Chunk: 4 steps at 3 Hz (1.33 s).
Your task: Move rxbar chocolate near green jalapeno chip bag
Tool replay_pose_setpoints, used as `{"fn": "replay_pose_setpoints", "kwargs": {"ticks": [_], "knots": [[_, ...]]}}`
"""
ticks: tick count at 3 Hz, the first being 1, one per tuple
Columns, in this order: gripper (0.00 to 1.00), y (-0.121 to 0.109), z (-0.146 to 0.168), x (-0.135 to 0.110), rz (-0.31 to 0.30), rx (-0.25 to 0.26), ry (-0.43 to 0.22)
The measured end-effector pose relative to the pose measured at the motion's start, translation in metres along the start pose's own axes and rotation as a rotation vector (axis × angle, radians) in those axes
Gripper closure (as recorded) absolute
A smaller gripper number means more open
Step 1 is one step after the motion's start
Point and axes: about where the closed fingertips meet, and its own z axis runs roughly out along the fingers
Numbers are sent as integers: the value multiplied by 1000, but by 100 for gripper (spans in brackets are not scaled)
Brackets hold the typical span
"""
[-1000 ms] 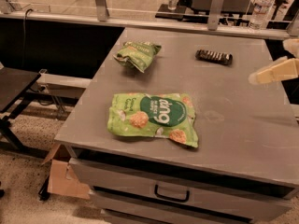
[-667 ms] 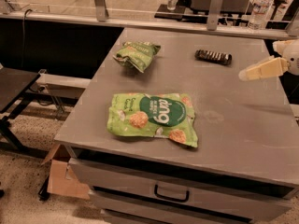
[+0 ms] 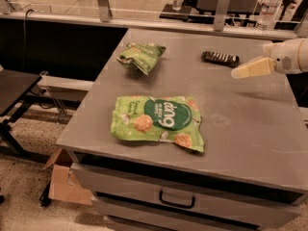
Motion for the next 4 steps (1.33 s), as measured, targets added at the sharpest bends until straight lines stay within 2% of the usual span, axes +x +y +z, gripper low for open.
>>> {"fn": "replay_pose_setpoints", "kwargs": {"ticks": [1,2,3,4], "knots": [[0,-21,41,1,4,-11,-19],[0,-40,64,6,13,0,-11],[0,-48,74,8,19,8,-15],[26,-48,83,8,26,-31,-42]]}}
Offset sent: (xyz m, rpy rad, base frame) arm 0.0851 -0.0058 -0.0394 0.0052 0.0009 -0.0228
